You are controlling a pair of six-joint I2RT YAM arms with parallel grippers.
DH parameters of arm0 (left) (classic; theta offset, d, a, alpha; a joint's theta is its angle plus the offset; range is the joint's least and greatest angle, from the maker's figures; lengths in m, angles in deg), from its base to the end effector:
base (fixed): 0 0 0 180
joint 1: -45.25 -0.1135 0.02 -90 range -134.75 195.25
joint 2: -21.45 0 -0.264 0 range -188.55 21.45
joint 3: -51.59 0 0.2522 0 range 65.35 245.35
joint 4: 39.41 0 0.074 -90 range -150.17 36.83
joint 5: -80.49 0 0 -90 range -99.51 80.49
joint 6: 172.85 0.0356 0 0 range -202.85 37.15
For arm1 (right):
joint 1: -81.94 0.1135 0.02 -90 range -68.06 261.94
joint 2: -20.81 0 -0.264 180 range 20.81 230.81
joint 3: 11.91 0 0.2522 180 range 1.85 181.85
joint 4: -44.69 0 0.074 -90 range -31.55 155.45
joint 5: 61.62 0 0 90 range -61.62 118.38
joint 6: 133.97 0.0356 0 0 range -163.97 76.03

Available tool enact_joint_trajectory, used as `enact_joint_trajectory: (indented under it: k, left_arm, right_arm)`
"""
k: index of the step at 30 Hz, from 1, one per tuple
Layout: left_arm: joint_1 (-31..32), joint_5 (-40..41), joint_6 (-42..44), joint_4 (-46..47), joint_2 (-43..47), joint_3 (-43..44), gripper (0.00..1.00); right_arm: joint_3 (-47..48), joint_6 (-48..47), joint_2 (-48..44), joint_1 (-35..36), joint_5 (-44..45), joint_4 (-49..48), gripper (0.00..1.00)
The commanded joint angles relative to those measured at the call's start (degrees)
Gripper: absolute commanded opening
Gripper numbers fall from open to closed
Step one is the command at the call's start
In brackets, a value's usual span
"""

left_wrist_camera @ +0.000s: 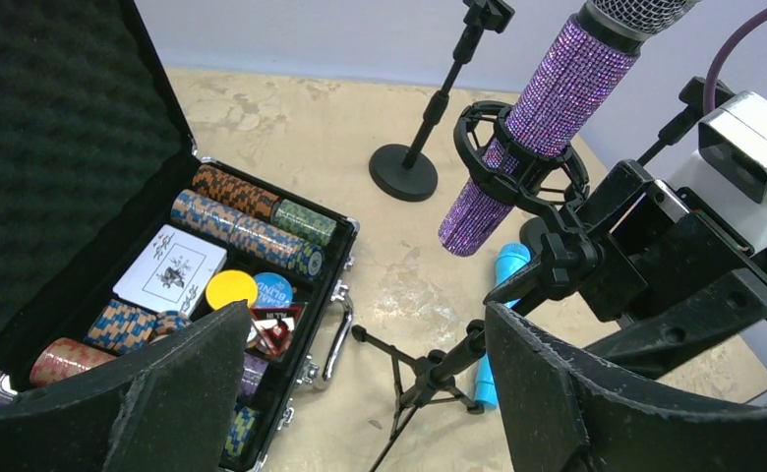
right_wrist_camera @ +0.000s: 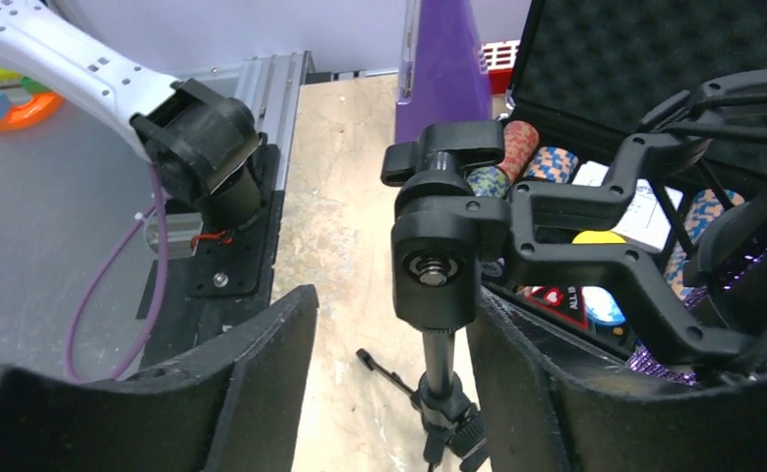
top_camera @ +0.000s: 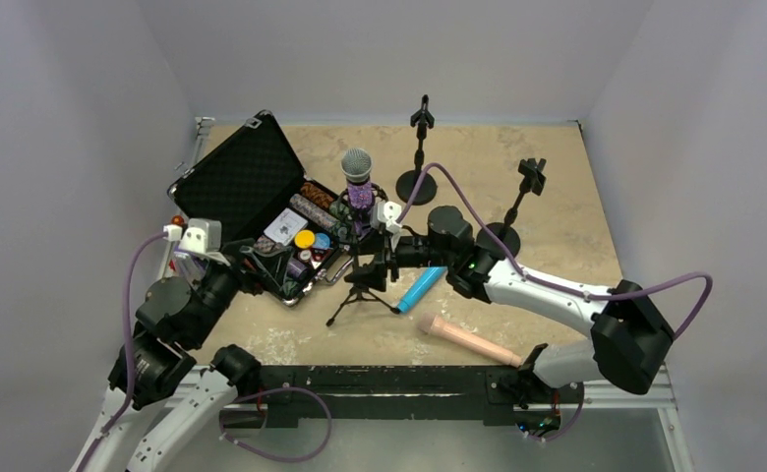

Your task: Attach the microphones to the stand

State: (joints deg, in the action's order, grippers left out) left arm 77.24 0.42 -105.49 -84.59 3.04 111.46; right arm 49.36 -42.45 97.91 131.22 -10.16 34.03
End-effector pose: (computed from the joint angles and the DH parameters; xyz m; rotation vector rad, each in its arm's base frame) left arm 0.0604 -0.0305 0.3568 0.0006 1.6674 -0.5864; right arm 0.1822 0.2457 0.2929 -1.1898 1.3404 1.2083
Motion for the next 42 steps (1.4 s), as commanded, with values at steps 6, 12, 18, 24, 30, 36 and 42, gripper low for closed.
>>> enact_joint_trajectory:
  k: [6,12,18,24,30,36,42]
  left_arm:
    - [-0.1,1.0,-2.6,-3.1,2.5,0.5,0.91]
    - [-0.2,0.6,-1.0,-4.7,3.6,3.3,0.91]
    - [-0.1,-0.5,0.1,-7.9,4.6,7.5,0.91]
    - [-0.1,-2.5,0.5,-8.3,5.2,7.8,0.91]
    - [-0.1,-5.7,1.3,-6.9,3.5,7.1,0.91]
    - [-0.1,-6.8,3.3,-6.5,1.7,6.9,0.91]
    - [-0.1,-6.9,4.6,-7.0,1.7,6.2,0.91]
  right_arm:
    - [0.4,0.1,0.2,0.1,-1.3,-8.9,0.00]
    - [21.1,-8.4,-1.2,-0.8,-11.6,21.8,0.00]
    - [44.2,-12.0,-1.4,-1.9,-18.1,43.2,0.00]
    - [68.8,-15.8,0.5,-13.4,-24.7,59.0,0.00]
    - [85.8,-23.2,2.6,-27.8,-26.5,71.6,0.00]
    - [86.7,-22.9,1.8,-39.5,-21.5,67.9,0.00]
    - [89.9,-18.6,6.4,-49.9,-22.2,62.4,0.00]
